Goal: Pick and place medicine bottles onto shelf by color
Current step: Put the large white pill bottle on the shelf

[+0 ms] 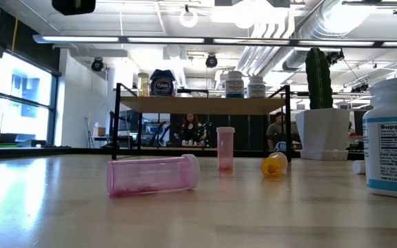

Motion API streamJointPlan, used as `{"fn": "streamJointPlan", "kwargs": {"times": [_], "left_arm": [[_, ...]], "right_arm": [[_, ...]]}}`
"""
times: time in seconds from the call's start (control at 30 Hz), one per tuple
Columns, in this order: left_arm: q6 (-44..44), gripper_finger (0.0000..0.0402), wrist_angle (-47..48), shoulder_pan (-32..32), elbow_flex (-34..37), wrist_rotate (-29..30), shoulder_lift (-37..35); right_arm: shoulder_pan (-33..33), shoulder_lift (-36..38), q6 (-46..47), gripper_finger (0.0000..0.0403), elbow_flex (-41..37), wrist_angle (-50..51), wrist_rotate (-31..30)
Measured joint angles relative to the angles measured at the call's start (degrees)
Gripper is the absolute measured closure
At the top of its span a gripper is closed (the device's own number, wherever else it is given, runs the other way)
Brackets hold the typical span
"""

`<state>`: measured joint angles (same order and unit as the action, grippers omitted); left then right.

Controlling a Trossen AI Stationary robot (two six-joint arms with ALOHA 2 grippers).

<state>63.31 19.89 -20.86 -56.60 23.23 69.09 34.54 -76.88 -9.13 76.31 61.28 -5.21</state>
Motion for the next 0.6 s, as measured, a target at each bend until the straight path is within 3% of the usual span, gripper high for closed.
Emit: {"fn": "streamJointPlan", "kwargs": {"times": [0.4,0.6], "left_arm": [[5.52,0.0145,-0.14,-1.39,0.0,1.9,0.49],[5.72,0.0145,-0.2,-1.38,0.0,1.65,0.49]], "right_arm": [[0.2,0.0,-26.04,0.0158,-0.78,-4.45,0.32],[1.18,-0.02,-25.62,0.0158,-5.42,-13.34,2.69]]}}
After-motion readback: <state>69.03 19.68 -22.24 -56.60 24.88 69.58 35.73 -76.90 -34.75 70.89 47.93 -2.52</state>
